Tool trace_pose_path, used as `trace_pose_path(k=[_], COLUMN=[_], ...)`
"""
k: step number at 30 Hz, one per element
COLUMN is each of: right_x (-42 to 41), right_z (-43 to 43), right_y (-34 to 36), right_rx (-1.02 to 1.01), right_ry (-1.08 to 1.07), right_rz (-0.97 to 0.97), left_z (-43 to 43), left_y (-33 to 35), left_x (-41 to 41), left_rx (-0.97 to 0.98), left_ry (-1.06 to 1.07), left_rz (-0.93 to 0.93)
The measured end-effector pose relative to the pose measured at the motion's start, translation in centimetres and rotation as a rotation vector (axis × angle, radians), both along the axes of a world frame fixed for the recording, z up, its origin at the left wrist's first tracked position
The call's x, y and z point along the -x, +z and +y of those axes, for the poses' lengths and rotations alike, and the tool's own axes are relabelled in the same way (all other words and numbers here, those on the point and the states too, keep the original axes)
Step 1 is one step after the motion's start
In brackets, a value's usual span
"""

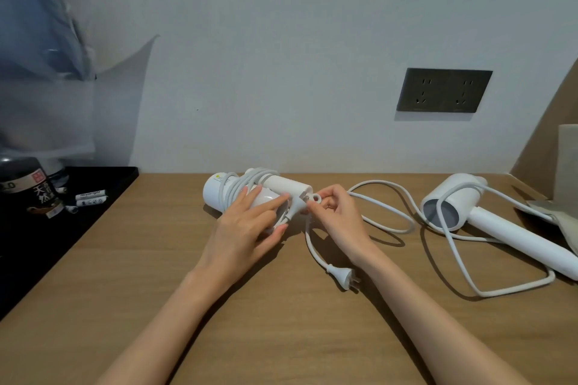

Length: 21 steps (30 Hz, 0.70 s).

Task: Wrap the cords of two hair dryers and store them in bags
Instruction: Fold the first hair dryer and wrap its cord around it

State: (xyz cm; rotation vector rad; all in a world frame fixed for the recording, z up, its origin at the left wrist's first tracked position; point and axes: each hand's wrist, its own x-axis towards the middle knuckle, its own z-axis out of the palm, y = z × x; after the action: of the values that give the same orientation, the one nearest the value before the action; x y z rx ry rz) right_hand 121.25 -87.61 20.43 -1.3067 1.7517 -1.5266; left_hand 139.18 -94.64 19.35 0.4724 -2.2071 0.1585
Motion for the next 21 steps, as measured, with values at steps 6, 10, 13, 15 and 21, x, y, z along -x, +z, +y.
trace_pose_path(k=[6, 10, 13, 15, 21], right_x=[-1.7, -2.0, -1.7, -1.5, -2.5], right_z=[0.6, 1.2, 1.8, 2.1, 2.1], right_y=[3.3, 5.2, 5.9, 6.0, 8.4], right_rx=[0.195, 0.243, 0.236, 0.223, 0.318], right_ry=[-0.051, 0.061, 0.187, 0.233, 0.279], right_rz=[-0.118, -0.242, -0.221, -0.174, -0.192], left_z=[1.0, 1.4, 1.5, 1.6, 2.3], left_y=[1.4, 2.1, 2.3, 2.6, 3.9], left_x=[0.2, 0.0, -0.1, -0.2, 0.2], left_rx=[-0.114, -0.155, -0.225, -0.309, -0.475], left_ry=[-0.032, -0.039, -0.043, -0.091, -0.175], left_rz=[0.191, 0.252, 0.273, 0.301, 0.593])
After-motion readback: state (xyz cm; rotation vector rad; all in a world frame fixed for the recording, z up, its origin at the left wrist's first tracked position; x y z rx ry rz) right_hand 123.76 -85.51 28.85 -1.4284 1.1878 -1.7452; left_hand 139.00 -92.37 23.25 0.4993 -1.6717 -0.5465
